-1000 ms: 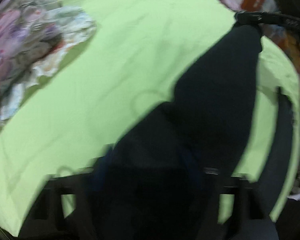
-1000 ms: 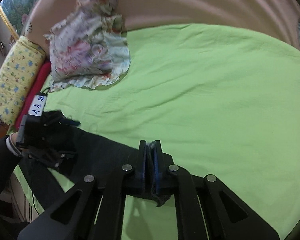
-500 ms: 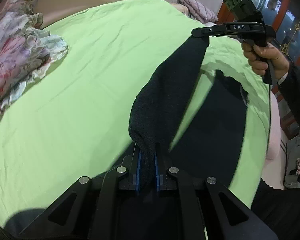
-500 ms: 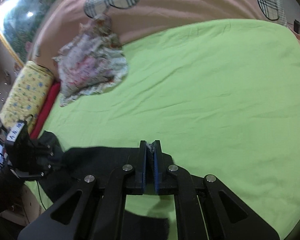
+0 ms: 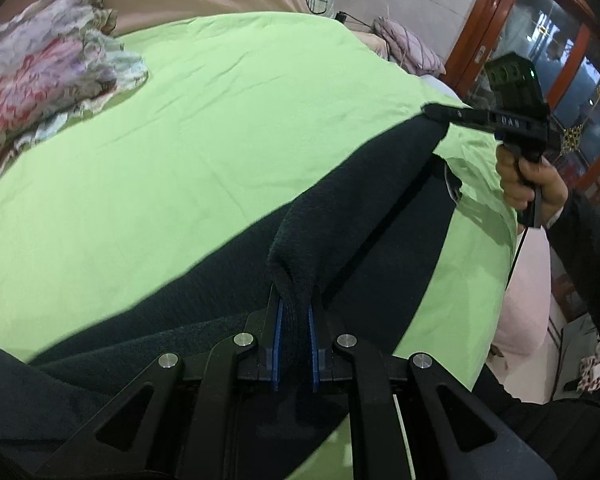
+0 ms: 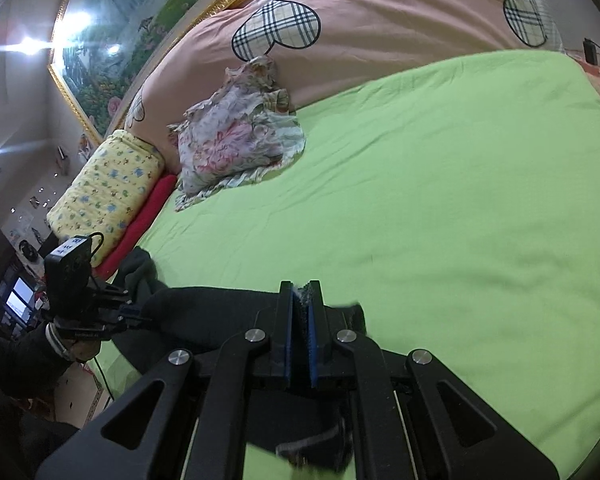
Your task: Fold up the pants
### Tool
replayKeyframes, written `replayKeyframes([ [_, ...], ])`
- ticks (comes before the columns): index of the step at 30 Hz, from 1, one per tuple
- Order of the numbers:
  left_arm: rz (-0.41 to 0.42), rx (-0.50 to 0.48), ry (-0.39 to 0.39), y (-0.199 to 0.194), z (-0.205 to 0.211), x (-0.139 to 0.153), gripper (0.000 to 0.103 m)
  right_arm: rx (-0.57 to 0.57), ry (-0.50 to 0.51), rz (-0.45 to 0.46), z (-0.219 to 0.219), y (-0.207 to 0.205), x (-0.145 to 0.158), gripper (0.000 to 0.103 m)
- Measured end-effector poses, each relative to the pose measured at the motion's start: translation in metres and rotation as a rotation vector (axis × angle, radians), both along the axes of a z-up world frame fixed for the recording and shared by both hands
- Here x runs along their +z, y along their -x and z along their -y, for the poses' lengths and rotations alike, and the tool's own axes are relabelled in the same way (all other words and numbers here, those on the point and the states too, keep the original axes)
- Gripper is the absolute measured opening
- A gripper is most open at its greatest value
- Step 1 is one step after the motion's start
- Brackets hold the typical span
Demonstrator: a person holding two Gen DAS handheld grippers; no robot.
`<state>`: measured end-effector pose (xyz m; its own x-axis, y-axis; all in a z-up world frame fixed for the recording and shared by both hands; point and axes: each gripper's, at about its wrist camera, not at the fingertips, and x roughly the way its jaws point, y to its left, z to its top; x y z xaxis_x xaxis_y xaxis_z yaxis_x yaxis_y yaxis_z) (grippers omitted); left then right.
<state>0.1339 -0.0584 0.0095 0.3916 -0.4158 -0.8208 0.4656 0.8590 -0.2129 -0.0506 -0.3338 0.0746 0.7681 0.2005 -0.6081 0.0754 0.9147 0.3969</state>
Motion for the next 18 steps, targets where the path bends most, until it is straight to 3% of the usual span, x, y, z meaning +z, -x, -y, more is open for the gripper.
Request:
replayKeyframes([
  [8, 0.014, -0.019, -0.058, 0.024, 0.016, -0.017, 0.015, -0.016, -0.025, -0.077, -0.002, 0.024, -0.035, 0.008],
  [15, 0.007, 0.008, -0.031, 0.044, 0.015, -0.023, 0.037, -0.087, -0.018, -0.087, -0.006, 0.044, -0.032, 0.013],
  [18, 0.007, 0.028, -0.008, 0.049, 0.01, -0.02, 0.04, -0.125, 0.002, -0.06, -0.01, 0.052, -0.023, 0.013],
])
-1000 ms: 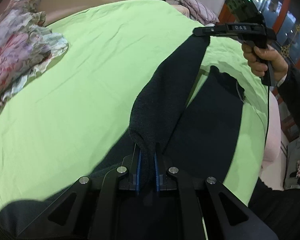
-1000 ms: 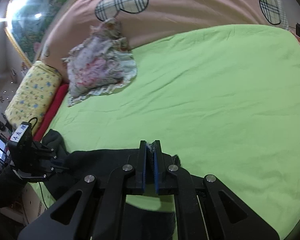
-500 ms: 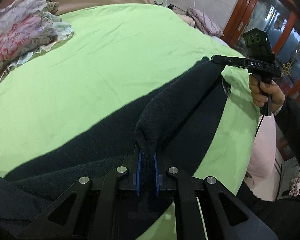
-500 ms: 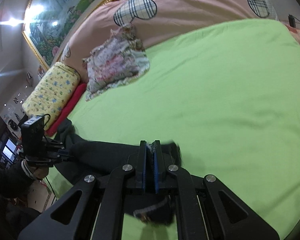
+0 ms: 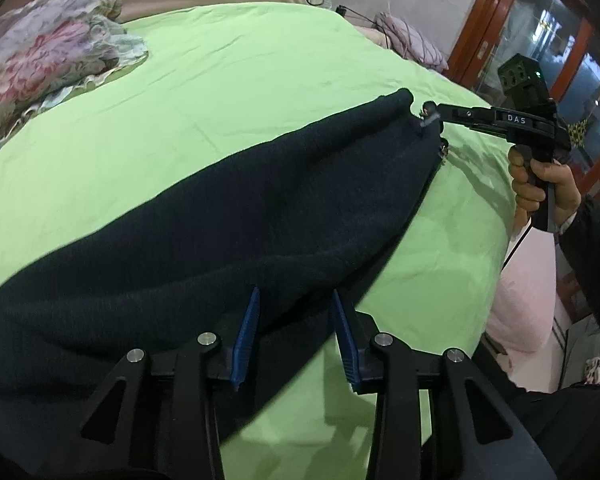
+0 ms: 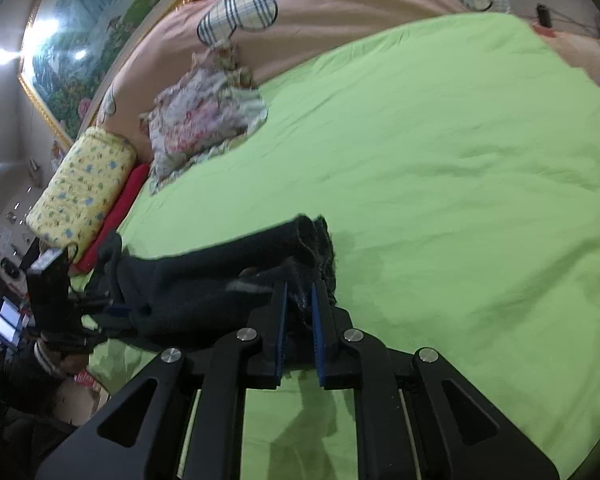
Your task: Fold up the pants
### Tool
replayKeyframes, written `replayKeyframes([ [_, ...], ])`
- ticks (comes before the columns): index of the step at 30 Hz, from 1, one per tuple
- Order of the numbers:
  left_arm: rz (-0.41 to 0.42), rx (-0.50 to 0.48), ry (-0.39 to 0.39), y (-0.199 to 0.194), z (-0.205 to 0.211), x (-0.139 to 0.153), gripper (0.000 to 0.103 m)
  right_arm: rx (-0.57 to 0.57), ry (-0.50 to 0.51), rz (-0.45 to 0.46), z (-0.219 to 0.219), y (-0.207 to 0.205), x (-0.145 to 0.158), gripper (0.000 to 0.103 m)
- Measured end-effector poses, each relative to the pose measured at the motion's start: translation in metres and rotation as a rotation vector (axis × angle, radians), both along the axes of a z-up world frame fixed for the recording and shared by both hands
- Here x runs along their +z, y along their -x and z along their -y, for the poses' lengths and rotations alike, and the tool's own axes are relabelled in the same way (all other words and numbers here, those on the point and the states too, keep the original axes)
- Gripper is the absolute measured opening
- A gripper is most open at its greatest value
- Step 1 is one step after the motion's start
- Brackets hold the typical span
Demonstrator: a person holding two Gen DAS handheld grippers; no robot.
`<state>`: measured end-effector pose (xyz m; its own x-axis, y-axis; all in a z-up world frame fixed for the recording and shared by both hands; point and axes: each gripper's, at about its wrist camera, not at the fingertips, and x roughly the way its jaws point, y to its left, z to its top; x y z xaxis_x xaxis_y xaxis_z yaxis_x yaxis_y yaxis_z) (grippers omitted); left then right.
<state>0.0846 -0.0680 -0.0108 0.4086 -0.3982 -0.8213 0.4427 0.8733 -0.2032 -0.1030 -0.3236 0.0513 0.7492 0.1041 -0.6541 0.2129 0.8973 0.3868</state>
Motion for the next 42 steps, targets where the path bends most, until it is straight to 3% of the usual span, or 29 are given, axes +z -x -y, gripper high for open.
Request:
replayKeyframes([
  [3, -0.003, 0.03, 0.028, 0.006, -0.009, 0.003, 0.046, -0.035, 0.011, 0.044, -0.007, 0.002, 0.013, 0.024],
  [4, -0.001, 0.041, 0.037, 0.008, -0.012, 0.004, 0.047, -0.042, 0.011, 0.059, -0.011, 0.001, 0.018, 0.039],
  [5, 0.003, 0.057, 0.048, 0.01, -0.016, 0.007, 0.047, -0.039, 0.009, 0.078, -0.015, 0.0, 0.022, 0.045],
  [13, 0.056, 0.209, 0.079, 0.019, -0.067, 0.028, 0.052, 0.103, -0.041, 0.136, -0.076, -0.047, 0.033, 0.045],
  [29, 0.124, 0.584, 0.057, 0.03, -0.264, 0.054, 0.061, 0.37, -0.107, 0.027, -0.197, -0.142, -0.008, 0.045],
  [34, 0.113, 0.623, 0.056, 0.027, -0.311, 0.057, 0.069, 0.417, -0.121, 0.004, -0.221, -0.168, -0.014, 0.045],
  [42, 0.087, 0.631, 0.023, -0.005, -0.361, 0.056, 0.073, 0.496, -0.119, -0.051, -0.262, -0.207, -0.023, 0.045],
])
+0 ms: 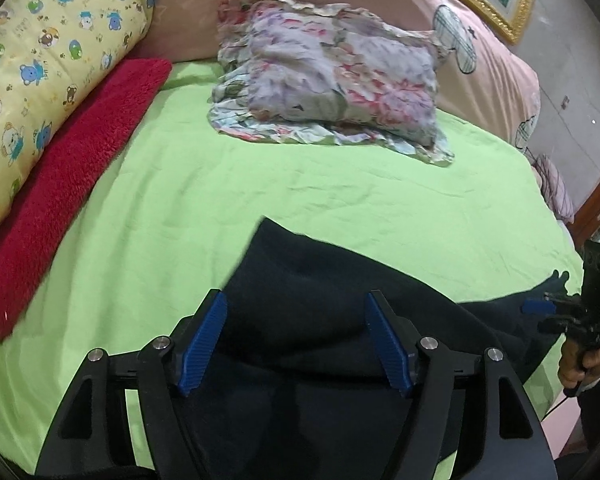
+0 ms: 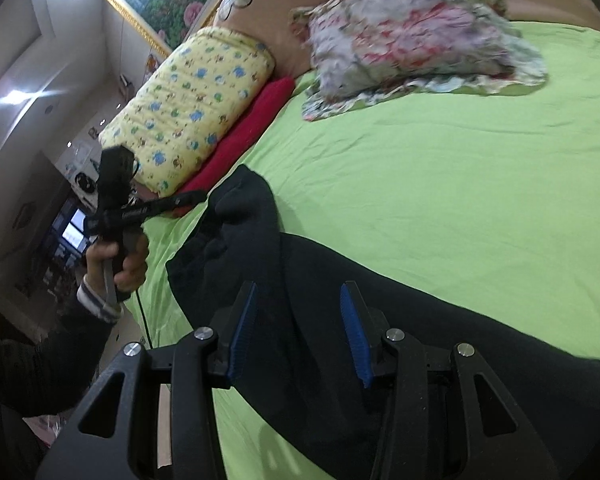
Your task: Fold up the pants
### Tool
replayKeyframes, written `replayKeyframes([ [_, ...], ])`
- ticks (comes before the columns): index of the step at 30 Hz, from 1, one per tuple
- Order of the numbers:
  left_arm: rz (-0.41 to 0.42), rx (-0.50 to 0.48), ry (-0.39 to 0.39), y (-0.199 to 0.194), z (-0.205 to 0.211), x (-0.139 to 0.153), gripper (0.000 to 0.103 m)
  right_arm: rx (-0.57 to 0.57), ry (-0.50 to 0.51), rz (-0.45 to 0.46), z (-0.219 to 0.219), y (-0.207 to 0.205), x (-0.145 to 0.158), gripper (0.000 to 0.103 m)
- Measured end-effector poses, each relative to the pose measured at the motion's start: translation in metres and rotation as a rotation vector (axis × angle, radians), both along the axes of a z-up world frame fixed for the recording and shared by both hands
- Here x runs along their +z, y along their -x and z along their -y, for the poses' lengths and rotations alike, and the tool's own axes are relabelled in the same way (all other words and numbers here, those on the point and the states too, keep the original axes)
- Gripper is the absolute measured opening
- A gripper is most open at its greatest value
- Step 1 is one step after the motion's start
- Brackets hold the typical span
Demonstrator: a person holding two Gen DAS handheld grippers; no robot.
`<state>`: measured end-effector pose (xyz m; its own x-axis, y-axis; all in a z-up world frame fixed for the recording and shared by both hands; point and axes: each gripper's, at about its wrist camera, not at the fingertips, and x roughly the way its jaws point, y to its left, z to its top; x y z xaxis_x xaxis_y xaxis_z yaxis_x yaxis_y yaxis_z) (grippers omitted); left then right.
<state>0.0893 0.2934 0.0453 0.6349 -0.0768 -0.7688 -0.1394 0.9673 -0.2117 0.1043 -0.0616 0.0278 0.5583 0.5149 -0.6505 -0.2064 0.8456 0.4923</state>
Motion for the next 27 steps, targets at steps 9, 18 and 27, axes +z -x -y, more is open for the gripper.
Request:
replayKeyframes([
  [9, -0.08, -0.069, 0.05, -0.038, -0.023, -0.015, 0.076, 0.063, 0.008, -0.044, -0.033, -0.036, -0.012, 0.045],
  [18, -0.177, -0.12, 0.233, -0.072, -0.045, -0.045, 0.077, 0.103, 0.017, -0.097, -0.053, -0.074, -0.029, 0.045],
  [27, -0.107, -0.18, 0.103, -0.058, -0.019, -0.035, 0.015, 0.154, 0.093, -0.046, -0.083, -0.076, -0.02, 0.008],
])
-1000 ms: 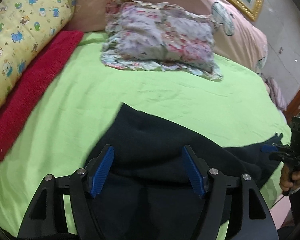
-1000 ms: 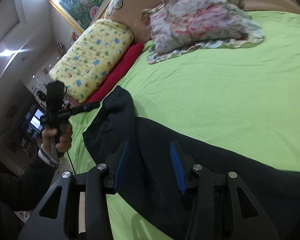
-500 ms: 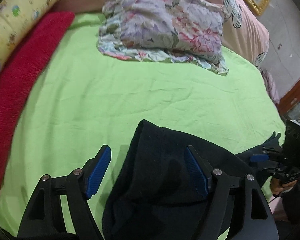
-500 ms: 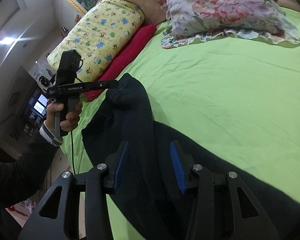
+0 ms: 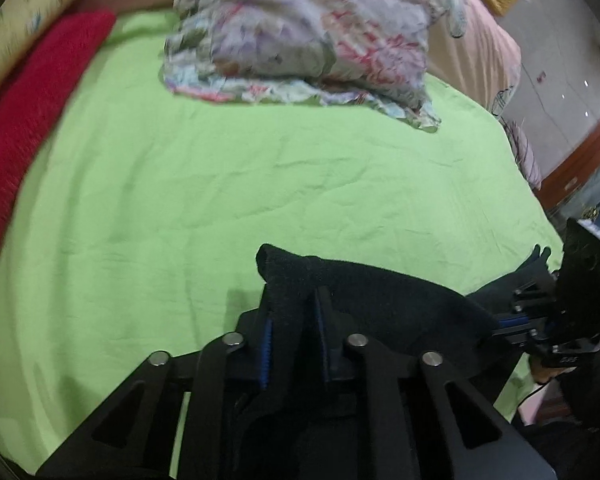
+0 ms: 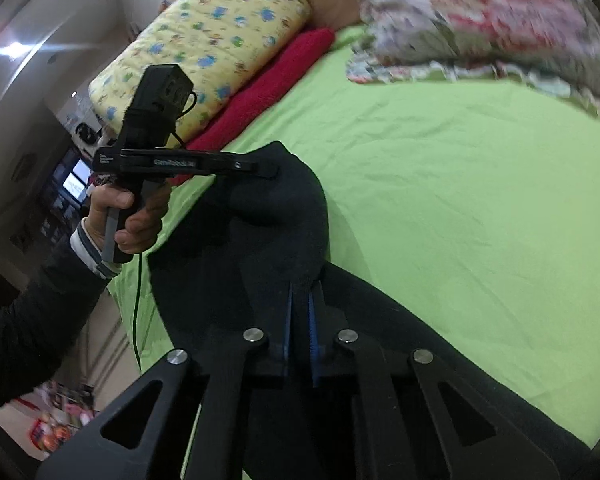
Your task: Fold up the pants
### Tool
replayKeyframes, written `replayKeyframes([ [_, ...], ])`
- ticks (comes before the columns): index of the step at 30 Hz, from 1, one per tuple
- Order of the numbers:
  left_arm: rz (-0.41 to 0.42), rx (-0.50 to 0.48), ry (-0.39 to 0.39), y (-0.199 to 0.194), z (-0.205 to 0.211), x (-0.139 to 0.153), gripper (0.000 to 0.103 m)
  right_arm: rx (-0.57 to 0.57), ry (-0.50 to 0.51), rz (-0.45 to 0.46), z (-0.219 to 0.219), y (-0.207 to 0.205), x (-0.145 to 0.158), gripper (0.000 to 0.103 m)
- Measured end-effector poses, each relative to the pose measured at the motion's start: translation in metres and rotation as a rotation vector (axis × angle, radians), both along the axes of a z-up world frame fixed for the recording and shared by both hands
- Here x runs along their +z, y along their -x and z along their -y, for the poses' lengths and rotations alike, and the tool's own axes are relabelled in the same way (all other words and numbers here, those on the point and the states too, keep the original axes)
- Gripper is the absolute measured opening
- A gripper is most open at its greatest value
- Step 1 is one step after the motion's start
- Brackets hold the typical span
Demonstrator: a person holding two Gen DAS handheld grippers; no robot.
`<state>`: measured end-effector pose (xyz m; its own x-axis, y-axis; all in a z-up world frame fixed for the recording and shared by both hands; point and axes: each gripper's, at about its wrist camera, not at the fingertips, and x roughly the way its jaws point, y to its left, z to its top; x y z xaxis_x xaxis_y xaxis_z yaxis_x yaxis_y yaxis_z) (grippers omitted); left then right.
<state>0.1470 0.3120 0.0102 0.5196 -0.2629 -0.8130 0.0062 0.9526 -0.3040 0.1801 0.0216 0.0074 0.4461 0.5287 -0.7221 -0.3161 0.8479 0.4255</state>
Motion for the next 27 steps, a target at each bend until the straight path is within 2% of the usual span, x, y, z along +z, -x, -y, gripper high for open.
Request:
replayKeyframes([
  [7, 0.148, 0.059, -0.018, 0.054, 0.006, 0.029, 0.012, 0.083, 0.119, 0.15, -0.033, 0.031, 0.031, 0.007],
  [12, 0.23, 0.127, 0.001, 0.103, 0.0, 0.038, 0.011, 0.199, 0.239, 0.229, -0.065, 0.064, 0.031, 0.007],
  [17, 0.268, 0.186, 0.017, 0.145, -0.001, 0.03, 0.011, 0.242, 0.274, 0.219, -0.08, 0.077, 0.015, 0.007],
  [25, 0.267, 0.305, 0.088, 0.178, -0.007, -0.004, 0.011, 0.245, 0.262, 0.176, -0.086, 0.082, -0.005, 0.007],
  [27, 0.274, 0.334, 0.097, 0.186, -0.008, -0.009, 0.013, 0.252, 0.261, 0.164, -0.088, 0.083, -0.009, 0.01],
])
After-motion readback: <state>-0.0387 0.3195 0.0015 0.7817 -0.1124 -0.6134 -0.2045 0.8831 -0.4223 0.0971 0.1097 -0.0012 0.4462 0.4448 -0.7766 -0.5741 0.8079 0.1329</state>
